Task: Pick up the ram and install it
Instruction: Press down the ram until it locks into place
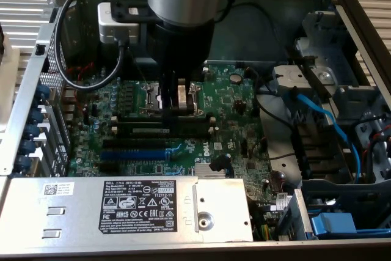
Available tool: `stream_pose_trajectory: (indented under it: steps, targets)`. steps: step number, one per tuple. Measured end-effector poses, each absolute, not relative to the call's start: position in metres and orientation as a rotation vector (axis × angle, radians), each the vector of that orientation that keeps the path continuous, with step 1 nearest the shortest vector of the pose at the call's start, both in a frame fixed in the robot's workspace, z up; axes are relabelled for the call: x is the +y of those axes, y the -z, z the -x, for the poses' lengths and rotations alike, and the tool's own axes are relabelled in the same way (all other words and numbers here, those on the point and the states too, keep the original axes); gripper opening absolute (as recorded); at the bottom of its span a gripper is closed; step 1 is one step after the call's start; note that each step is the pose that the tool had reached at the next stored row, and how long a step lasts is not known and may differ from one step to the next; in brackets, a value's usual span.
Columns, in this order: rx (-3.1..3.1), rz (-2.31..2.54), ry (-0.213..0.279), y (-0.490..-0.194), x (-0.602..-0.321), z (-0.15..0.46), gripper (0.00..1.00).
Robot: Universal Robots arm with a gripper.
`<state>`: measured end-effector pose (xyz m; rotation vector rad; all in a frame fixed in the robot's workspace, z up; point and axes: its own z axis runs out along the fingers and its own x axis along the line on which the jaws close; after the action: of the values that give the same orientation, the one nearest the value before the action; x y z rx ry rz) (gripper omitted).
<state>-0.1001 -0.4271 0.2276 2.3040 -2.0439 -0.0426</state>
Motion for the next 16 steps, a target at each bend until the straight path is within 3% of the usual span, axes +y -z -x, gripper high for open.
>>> stream_pose_trajectory:
  steps: [16]
  targets:
    - [-2.021,-2.324,0.042,-0.2288,-0.4266,0.1009,0.10]
